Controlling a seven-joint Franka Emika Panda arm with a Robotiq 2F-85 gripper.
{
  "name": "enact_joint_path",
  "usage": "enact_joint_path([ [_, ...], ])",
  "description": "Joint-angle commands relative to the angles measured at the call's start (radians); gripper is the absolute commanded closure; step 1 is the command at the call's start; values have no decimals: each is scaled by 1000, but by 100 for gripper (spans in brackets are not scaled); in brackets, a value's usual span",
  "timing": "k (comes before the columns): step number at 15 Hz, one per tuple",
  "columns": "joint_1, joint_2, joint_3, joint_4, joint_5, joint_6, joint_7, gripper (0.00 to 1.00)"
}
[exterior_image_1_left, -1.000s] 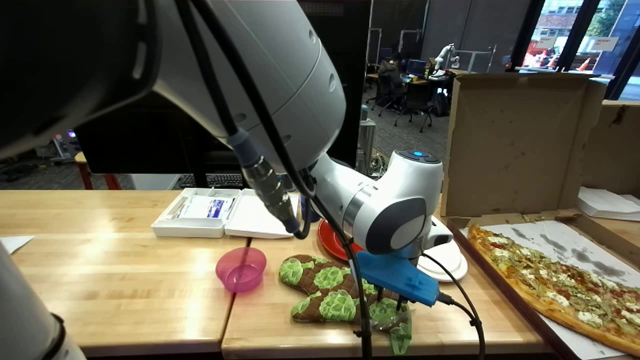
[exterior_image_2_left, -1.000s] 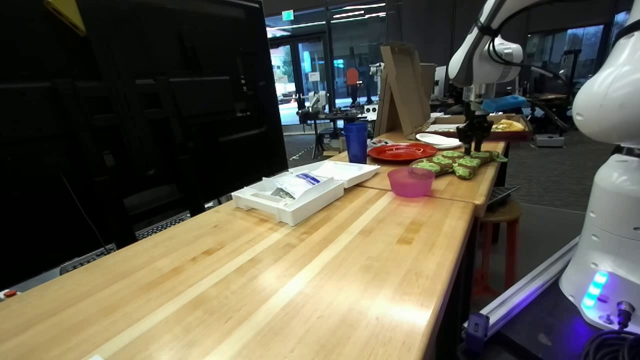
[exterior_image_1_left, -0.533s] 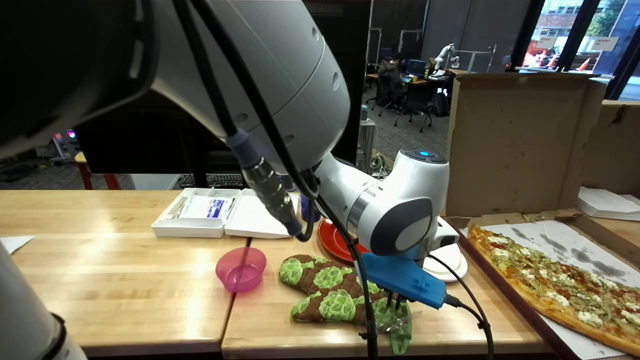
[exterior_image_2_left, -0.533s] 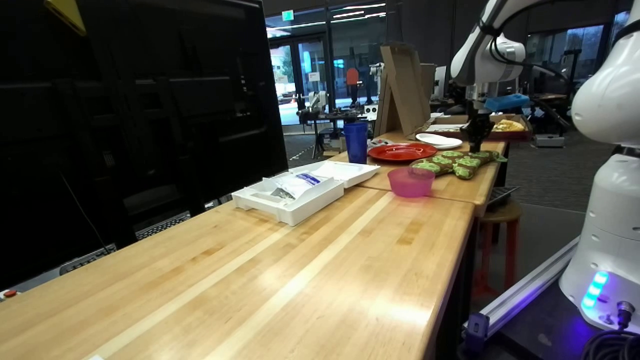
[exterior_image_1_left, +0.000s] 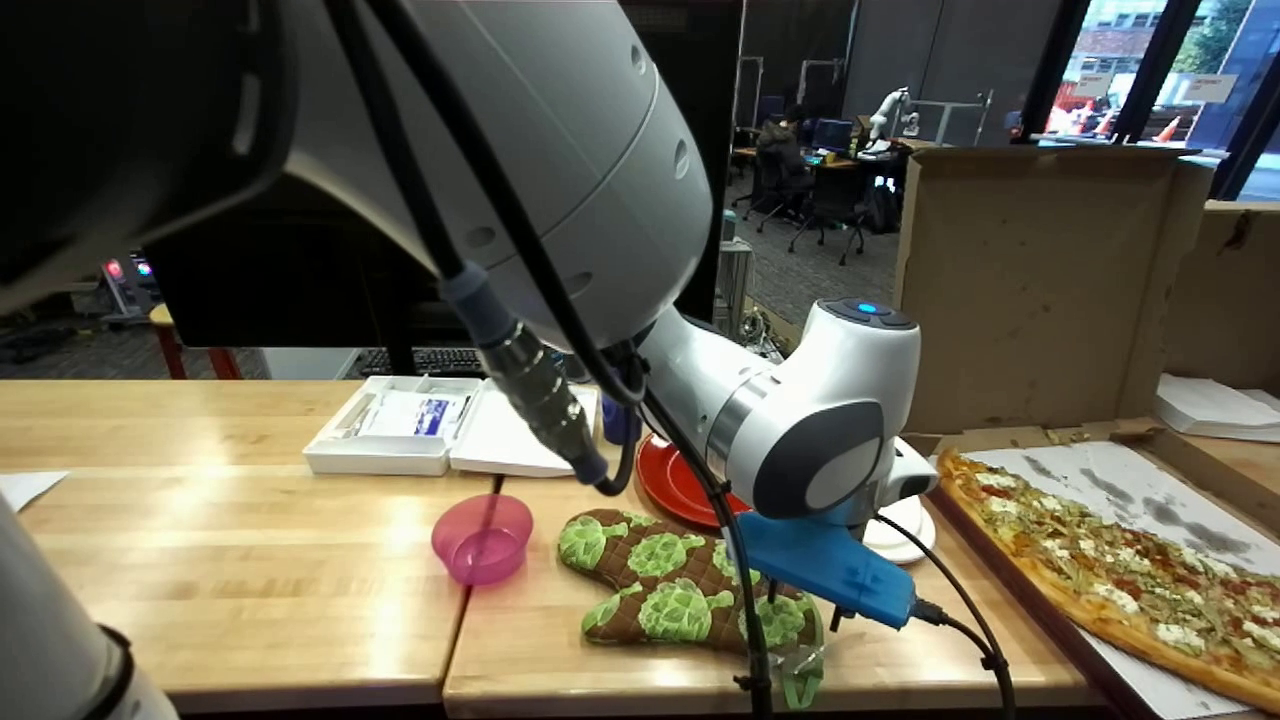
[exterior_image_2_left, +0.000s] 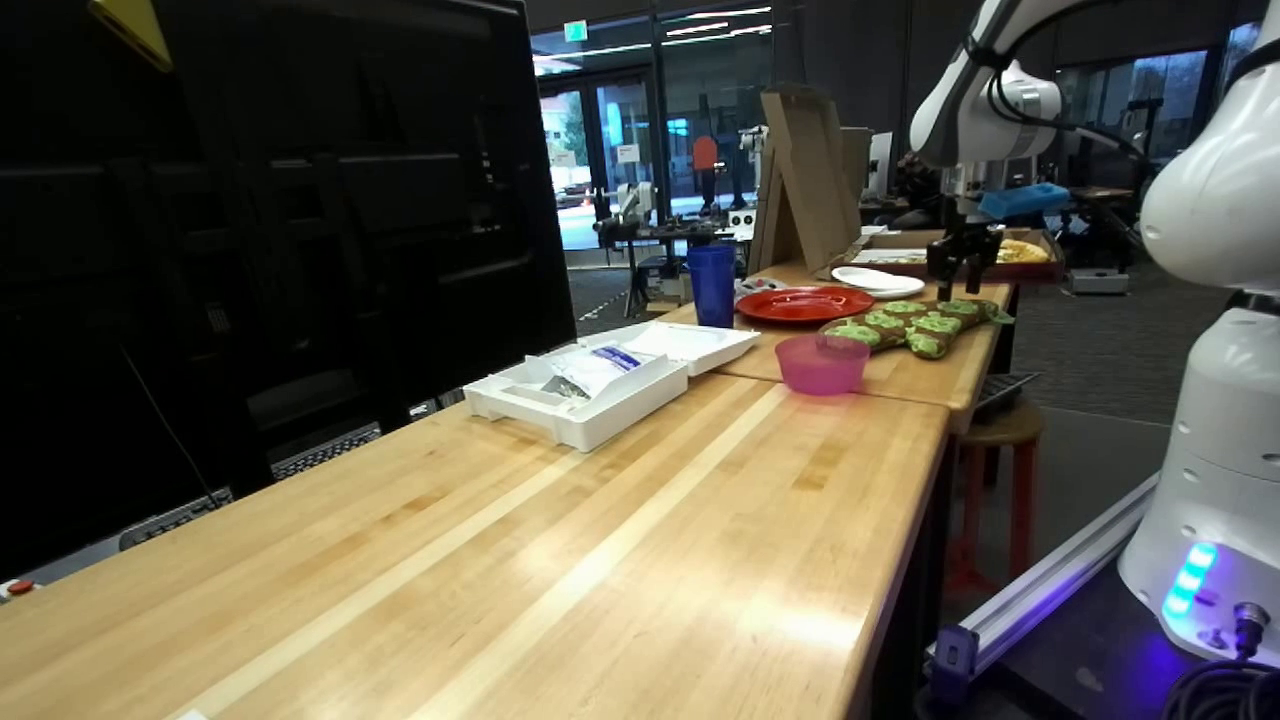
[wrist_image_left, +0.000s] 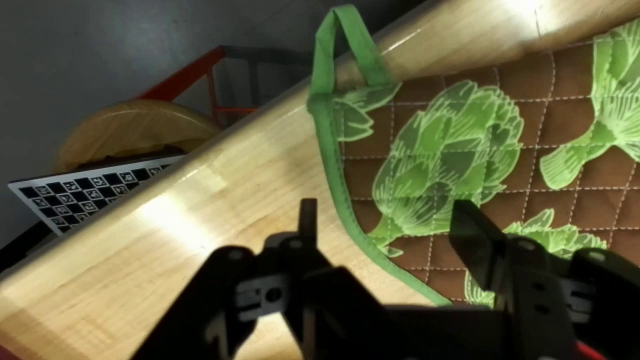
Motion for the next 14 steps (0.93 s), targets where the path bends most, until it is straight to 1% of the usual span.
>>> enact_joint_path([
  [1,-3,-13,-11,5,7,-4,-33,0],
  [5,0,4,-10,11,8,-6,-36,0],
  [7,-3,16,-12,19,33,-18,-54,0],
  [9,-4,20,-11,19,24,-14,-44,0],
  [14,-2,-37,-9,-12,-23,36,-19,0],
])
